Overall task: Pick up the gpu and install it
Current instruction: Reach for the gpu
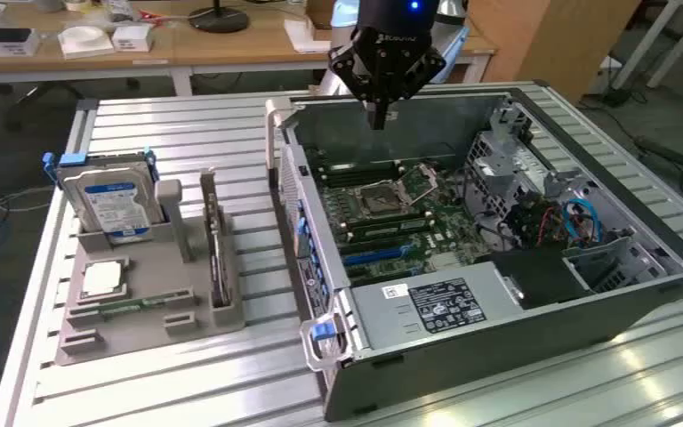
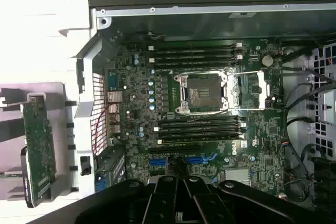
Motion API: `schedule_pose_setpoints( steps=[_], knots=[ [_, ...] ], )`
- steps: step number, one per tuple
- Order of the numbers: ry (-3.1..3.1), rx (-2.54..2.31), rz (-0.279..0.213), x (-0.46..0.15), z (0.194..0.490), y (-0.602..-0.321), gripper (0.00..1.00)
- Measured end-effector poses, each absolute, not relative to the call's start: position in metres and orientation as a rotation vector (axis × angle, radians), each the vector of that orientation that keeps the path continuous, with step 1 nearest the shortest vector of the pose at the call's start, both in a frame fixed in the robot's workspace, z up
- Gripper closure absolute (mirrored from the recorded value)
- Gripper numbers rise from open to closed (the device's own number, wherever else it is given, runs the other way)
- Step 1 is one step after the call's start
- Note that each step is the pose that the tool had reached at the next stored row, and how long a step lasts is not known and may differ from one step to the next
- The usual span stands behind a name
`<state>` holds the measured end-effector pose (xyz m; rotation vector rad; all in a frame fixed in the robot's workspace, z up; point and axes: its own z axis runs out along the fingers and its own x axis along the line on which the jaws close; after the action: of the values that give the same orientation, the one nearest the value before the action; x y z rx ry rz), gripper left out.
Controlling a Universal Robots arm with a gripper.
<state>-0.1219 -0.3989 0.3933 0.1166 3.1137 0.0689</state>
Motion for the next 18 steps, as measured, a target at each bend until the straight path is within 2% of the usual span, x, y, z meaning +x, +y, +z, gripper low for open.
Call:
schedule_pose_setpoints(
  steps=[18],
  knots=[
    [3.114, 0.117, 0.069, -0.134, 0.393, -0.399, 0.90]
  ],
)
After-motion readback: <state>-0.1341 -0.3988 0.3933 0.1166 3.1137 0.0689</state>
